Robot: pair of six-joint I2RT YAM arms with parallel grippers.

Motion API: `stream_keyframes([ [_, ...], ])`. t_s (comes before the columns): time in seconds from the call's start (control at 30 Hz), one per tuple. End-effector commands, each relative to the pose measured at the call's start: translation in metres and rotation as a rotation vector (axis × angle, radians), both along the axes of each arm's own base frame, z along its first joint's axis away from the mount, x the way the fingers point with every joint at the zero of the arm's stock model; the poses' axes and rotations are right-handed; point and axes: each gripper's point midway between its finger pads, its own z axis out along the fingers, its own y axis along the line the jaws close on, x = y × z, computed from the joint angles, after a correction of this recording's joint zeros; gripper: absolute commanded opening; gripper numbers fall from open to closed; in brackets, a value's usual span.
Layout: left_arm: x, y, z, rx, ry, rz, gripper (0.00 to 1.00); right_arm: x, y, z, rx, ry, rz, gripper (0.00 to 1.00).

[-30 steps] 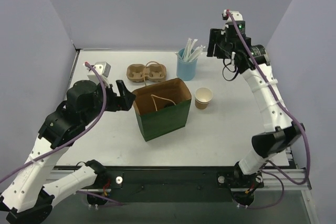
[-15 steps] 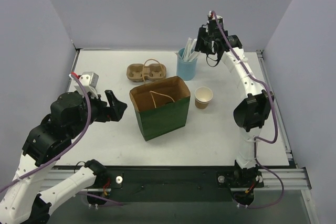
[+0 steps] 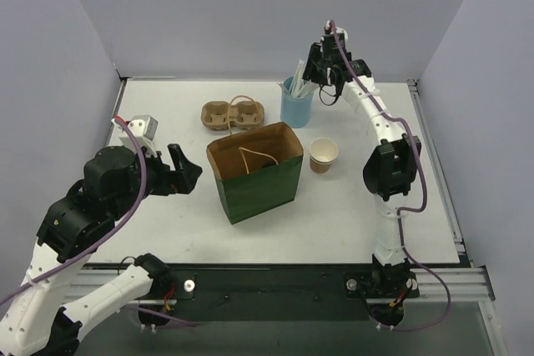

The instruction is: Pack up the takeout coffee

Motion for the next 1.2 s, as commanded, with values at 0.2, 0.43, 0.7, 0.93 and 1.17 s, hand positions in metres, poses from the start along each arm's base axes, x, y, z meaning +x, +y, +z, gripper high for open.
stream_keyframes([
  [0.2,-0.005,0.002,0.014,-0.028,-0.009,0.003,0.97,0.030,0.010,0.030,0.010,-0.162,0.025,0.19],
  [0.43,-0.005,0.003,0.012,-0.040,-0.012,0.011,0.97,0.026,0.011,0.073,0.027,-0.255,0.037,0.04],
  [0.7,0.004,-0.003,0.014,-0.059,-0.053,0.006,0.97,0.007,0.006,0.123,0.048,-0.330,0.040,0.00],
  [0.93,0.010,-0.006,0.016,-0.046,-0.083,-0.004,0.97,-0.021,-0.010,0.186,0.013,-0.433,0.025,0.00],
  [1.17,0.015,-0.003,0.004,-0.024,-0.084,0.019,0.97,-0.098,-0.041,0.275,0.028,-0.563,-0.015,0.00],
])
